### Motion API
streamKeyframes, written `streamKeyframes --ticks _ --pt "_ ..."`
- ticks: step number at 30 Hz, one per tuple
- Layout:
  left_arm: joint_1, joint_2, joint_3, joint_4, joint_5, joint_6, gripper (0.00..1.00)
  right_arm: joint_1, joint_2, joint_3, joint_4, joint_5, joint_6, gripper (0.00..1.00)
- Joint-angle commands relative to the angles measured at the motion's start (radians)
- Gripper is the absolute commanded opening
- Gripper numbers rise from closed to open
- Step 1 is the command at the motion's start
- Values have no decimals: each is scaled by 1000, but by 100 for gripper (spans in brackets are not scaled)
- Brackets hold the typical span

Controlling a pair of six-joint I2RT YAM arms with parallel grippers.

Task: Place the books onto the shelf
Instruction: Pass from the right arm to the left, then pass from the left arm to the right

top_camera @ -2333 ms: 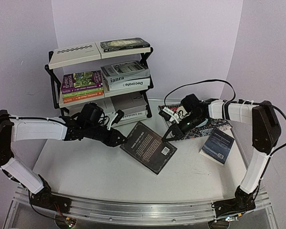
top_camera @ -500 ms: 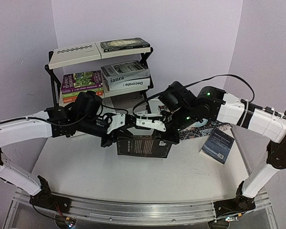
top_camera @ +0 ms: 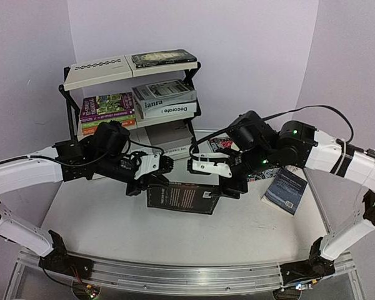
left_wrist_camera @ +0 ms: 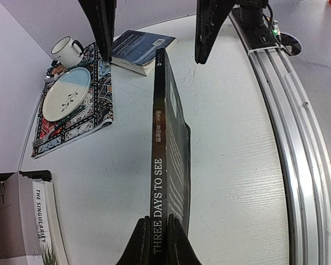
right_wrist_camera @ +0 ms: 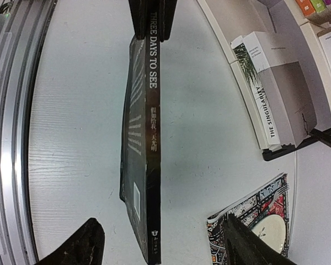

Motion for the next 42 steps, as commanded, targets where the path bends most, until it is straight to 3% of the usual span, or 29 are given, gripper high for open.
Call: streamKeyframes --ticks 1,8,13,16,19,22,26,33,35,37,42 --pt "-4 -66 14 65 11 23 0 7 -23 -10 5 -32 34 71" --pt "-4 -98 20 75 8 34 0 7 0 11 5 -30 51 52" --pt "-4 -126 20 74 1 41 0 6 -13 3 5 -10 49 48" --pt "-4 -138 16 75 8 43 0 7 -32 -9 5 -14 49 54" --pt "-4 -148 15 78 16 42 0 4 -67 -37 28 -58 52 77" --pt "-4 -158 19 82 22 34 0 -14 -122 -84 108 -113 73 81" --pt "-4 -167 41 87 21 10 0 -35 -197 -151 207 -170 99 81" --pt "-4 -193 64 91 45 0 0 -37 -212 -144 227 -200 124 68" --pt "-4 -194 68 91 37 -7 0 -37 -210 -110 226 -215 141 77" --pt "-4 -183 79 88 26 -18 0 -36 -197 -68 207 -217 149 79" --pt "-3 -165 87 87 28 -13 0 -37 -113 61 111 -197 126 67"
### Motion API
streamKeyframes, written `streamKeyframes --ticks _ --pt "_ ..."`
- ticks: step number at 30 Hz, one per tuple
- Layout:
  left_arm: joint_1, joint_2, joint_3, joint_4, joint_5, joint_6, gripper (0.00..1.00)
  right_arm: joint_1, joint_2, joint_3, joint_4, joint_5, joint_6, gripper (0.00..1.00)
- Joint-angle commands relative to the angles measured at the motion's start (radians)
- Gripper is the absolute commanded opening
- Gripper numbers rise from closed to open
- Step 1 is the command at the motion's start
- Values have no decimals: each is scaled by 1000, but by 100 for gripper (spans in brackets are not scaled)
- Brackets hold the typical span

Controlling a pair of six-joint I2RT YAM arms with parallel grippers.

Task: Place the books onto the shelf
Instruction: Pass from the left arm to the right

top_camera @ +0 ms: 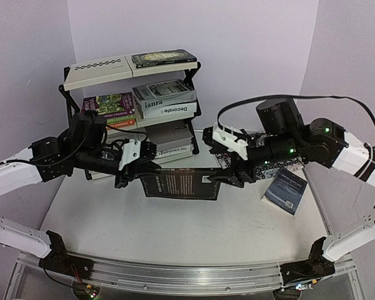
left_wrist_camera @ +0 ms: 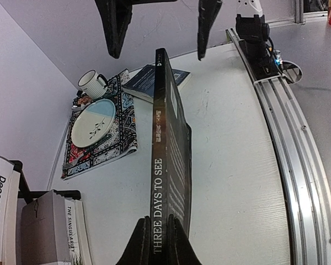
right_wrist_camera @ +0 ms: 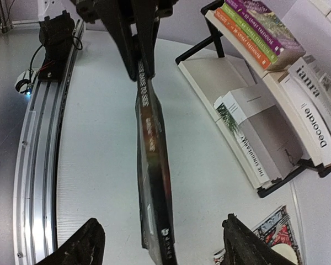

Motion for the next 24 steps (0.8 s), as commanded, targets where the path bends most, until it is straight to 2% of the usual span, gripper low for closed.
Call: streamKeyframes --ticks 1,16,18,21,24 --pt "-4 -12 76 85 17 -7 0 -1 80 141 -85 -11 -1 64" --pt "-4 -4 121 72 -31 19 0 27 291 399 -251 -2 -61 46" --pt "-4 1 128 69 -34 25 0 35 311 423 -264 11 -68 41" --pt "-4 3 137 64 -44 36 0 42 329 442 -283 31 -85 29" --pt "-4 -4 141 61 -64 53 0 42 319 430 -286 52 -101 27"
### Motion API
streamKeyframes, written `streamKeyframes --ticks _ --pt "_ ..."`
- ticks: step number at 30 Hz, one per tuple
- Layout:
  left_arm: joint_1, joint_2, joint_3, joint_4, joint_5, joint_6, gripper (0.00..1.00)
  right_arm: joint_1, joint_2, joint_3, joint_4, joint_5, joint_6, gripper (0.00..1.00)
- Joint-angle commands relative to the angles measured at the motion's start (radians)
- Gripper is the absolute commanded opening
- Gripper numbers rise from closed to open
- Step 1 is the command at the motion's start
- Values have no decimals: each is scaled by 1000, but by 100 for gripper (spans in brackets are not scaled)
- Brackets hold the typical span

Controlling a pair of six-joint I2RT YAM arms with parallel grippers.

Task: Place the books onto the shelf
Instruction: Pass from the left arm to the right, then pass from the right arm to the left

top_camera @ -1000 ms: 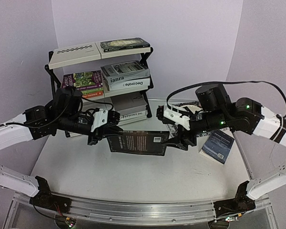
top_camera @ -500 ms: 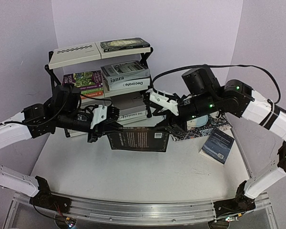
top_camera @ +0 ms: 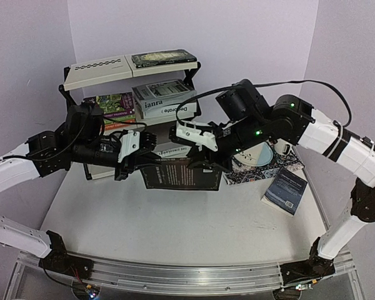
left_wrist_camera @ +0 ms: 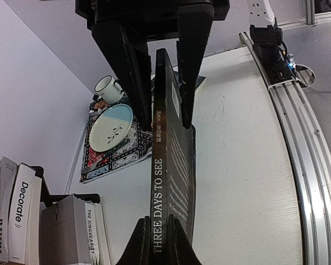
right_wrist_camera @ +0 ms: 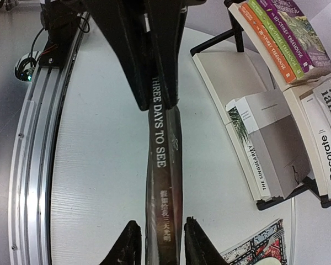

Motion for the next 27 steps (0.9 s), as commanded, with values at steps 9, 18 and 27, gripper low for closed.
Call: streamKeyframes --ticks 9,18,27 --pt "-4 -25 72 62 -68 63 10 7 -27 -2 -51 55 -34 0" --pt "-5 72 113 37 -69 32 47 8 -5 35 -44 46 -55 0" --pt "-5 118 114 37 20 -10 55 8 -24 0 26 75 -64 0"
